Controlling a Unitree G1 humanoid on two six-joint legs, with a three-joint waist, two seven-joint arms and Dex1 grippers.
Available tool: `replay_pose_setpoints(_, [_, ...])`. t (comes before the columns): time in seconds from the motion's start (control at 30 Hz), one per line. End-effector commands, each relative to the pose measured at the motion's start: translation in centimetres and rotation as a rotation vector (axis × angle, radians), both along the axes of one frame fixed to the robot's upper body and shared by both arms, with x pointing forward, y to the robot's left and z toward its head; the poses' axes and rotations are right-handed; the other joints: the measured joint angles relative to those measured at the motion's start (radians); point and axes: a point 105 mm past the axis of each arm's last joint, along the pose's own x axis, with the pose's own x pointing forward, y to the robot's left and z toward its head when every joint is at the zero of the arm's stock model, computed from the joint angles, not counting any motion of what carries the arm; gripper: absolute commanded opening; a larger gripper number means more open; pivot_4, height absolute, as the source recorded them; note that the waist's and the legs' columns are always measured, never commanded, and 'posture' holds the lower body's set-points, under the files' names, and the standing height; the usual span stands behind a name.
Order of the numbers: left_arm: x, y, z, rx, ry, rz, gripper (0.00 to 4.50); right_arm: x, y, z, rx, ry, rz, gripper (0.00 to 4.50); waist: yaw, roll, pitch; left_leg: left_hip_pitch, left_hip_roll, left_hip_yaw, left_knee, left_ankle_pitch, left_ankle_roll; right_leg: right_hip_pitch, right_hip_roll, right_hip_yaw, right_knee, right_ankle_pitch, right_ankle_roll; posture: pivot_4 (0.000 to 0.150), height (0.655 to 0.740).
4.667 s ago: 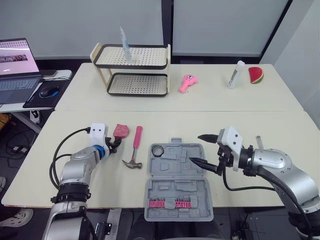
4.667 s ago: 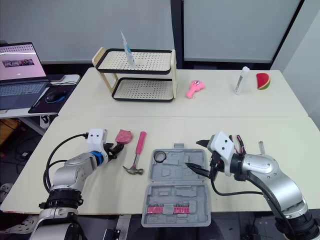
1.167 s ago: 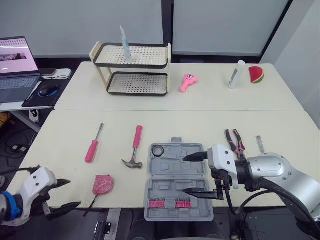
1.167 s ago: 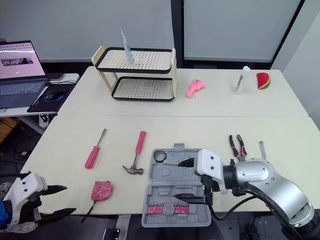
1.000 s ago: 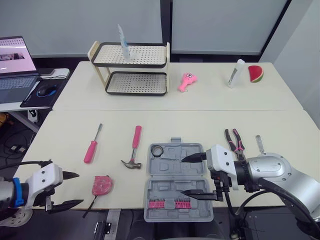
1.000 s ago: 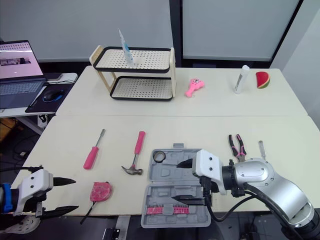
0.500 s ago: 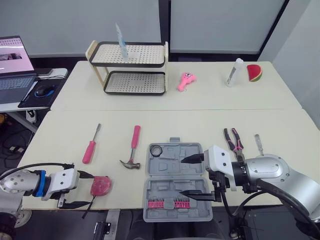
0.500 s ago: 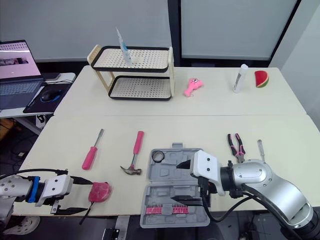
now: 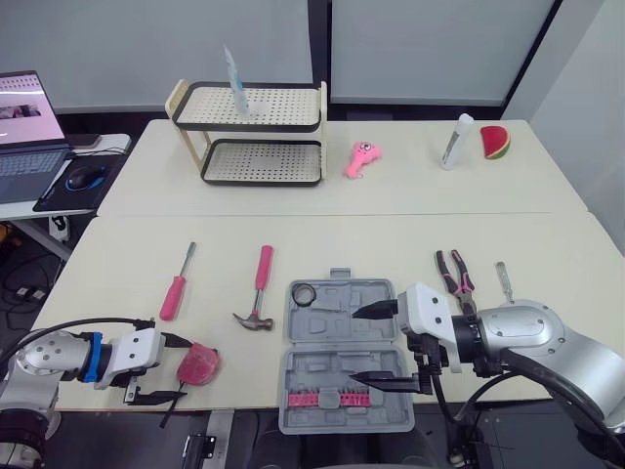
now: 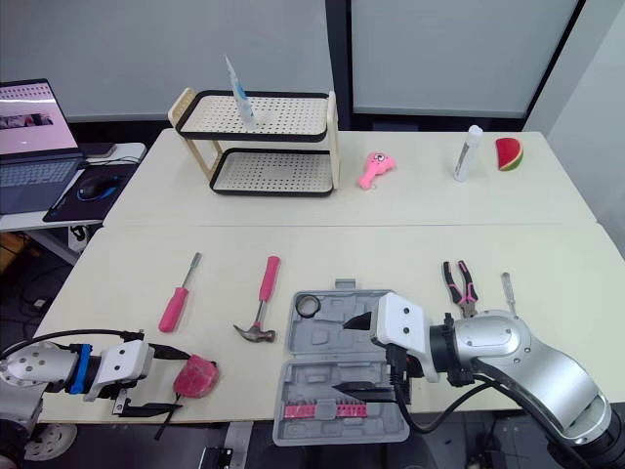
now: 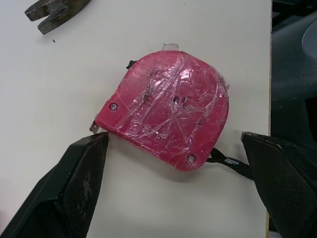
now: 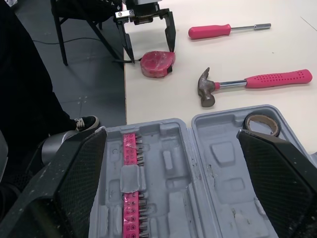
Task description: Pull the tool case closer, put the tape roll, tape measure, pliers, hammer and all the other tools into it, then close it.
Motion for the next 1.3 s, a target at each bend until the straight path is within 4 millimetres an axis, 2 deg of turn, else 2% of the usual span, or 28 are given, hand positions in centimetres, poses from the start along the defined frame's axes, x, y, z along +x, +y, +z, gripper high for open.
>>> replay_pose_setpoints(0.03, [0.1,-0.2,0.9,0.012,-0.033,-0.058,4.44,-0.5,0.4,0.8,0.022,-0.025,0.033,4.5,0.0,0.0,0.0,0.0,0.0,0.0,0.0,0.0,0.0,0.0,0.0,0.0,0.0,0.0,0.0,0.15,0.7356])
replay_pose_setpoints(0.37, [1.9,-0.9,2.5,0.031,-0.062,-0.13,4.44,-0.6,0.3,0.7,0.02,-0.015,0.038,4.5,0.0,0.0,0.0,0.0,0.0,0.0,0.001,0.0,0.0,0.0,0.001,0.0,0.001,0.0,0.0,0.15,0.7356])
replay_pose_setpoints(0.73, [1.5,-1.7,2.1,0.084,-0.005,-0.25,4.44,-0.8,0.2,0.6,0.017,-0.001,0.037,4.5,-0.001,0.0,0.0,0.0,0.001,0.0,0.001,0.0,0.0,0.0,0.002,0.0,0.001,0.0,0.0,0.15,0.7356])
replay_pose_setpoints(0.97, [2.0,-2.1,1.8,0.105,-0.004,-0.281,4.44,-0.8,0.2,0.6,0.02,-0.002,0.036,4.5,-0.001,0.0,0.0,0.0,0.0,0.0,0.002,0.0,0.0,0.0,0.002,0.0,0.002,0.0,0.0,0.15,0.7356])
replay_pose_setpoints(1.3, [1.7,-2.6,0.9,0.123,-0.006,-0.313,4.44,-0.7,0.2,0.7,0.023,-0.003,0.033,4.5,-0.001,0.0,0.0,0.0,0.001,0.0,0.002,0.0,0.0,0.0,0.002,0.0,0.002,0.0,0.0,0.15,0.7356])
